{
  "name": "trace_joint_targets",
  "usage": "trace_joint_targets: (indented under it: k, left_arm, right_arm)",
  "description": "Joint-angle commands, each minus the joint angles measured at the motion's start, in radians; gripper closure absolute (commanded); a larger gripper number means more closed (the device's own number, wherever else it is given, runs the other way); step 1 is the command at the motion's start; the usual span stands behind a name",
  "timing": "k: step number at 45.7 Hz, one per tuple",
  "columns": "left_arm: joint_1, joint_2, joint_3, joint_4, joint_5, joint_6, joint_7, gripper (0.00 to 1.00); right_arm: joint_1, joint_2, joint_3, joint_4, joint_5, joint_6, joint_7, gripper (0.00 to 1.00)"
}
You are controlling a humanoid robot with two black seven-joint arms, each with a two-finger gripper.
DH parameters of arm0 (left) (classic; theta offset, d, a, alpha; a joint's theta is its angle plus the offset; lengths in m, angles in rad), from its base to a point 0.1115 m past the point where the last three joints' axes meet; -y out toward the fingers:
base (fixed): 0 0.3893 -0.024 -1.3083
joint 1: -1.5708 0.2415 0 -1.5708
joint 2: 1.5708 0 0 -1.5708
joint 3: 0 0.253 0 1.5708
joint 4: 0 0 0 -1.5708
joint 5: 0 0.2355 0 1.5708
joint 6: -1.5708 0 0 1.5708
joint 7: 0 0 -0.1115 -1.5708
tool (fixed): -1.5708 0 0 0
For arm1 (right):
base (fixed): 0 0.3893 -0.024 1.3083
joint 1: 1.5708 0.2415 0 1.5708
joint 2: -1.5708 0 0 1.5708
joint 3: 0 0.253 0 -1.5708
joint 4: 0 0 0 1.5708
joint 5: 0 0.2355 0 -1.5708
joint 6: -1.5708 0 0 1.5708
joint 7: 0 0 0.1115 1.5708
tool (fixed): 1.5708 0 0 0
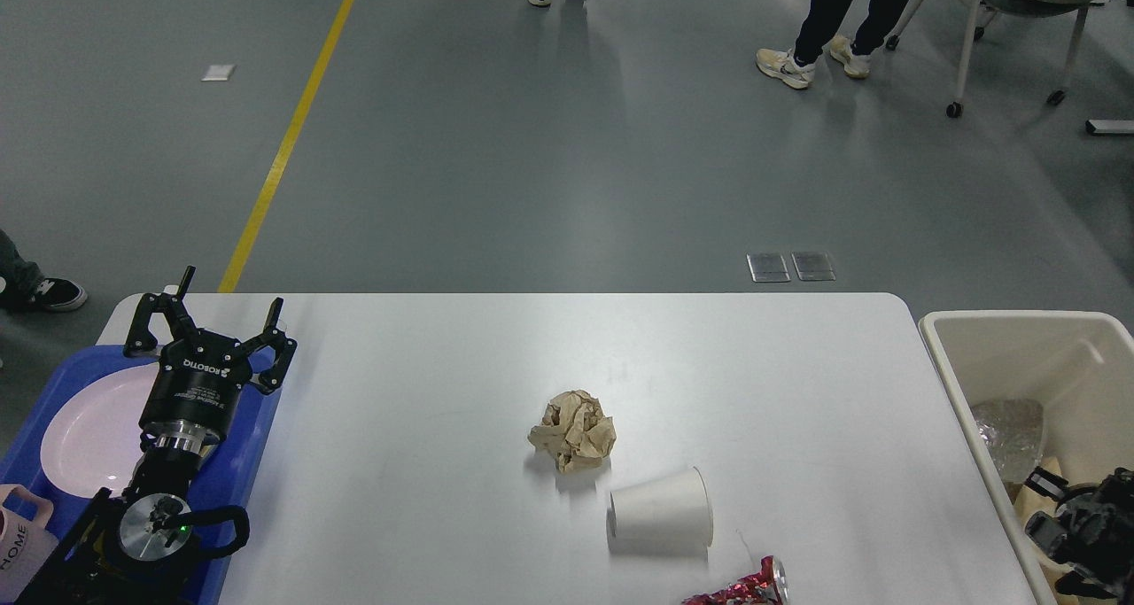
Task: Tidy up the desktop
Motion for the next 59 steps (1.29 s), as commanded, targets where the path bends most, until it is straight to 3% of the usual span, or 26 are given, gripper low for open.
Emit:
trace_joint_targets:
  k: [1, 8, 16, 26, 32, 44, 59]
  left_arm:
    - [0.0, 0.0, 0.0, 0.0, 0.0, 0.001, 0.0, 0.03]
    - [0.0, 0.0, 0.0, 0.0, 0.0, 0.001, 0.0, 0.03]
    - [0.0, 0.0, 0.0, 0.0, 0.0, -0.001, 0.0, 0.03]
    - [0.0, 0.0, 0.0, 0.0, 0.0, 0.001, 0.0, 0.03]
    - [0.0, 0.001, 0.0, 0.0, 0.0, 0.001, 0.0, 0.03]
    - [0.0, 0.0, 0.0, 0.0, 0.0, 0.001, 0.0, 0.03]
    - [0.0, 0.0, 0.0, 0.0, 0.0, 0.001, 0.0, 0.03]
  right_arm:
    - [0.014, -0.004, 0.002, 0.006, 0.0, 0.009, 0.0, 0.0]
    - [0.112, -0.047, 0.002, 0.113, -0.002, 0.018, 0.002, 0.0]
    - [0.362, -0.158, -0.029, 0.377, -0.038, 0.056, 0.0, 0.0]
    - [0.778, -0.185, -0.164, 0.711, -0.173, 0.231, -0.002, 0.0]
    - [1.034, -0.149, -0.253, 0.858, -0.173, 0.387, -0.002, 0.0]
    - [1.362, 0.022, -0.254, 0.954, -0.158, 0.758, -0.003, 0.0]
    - [1.76, 0.076, -0.178, 1.38, -0.147, 0.782, -0.006, 0.0]
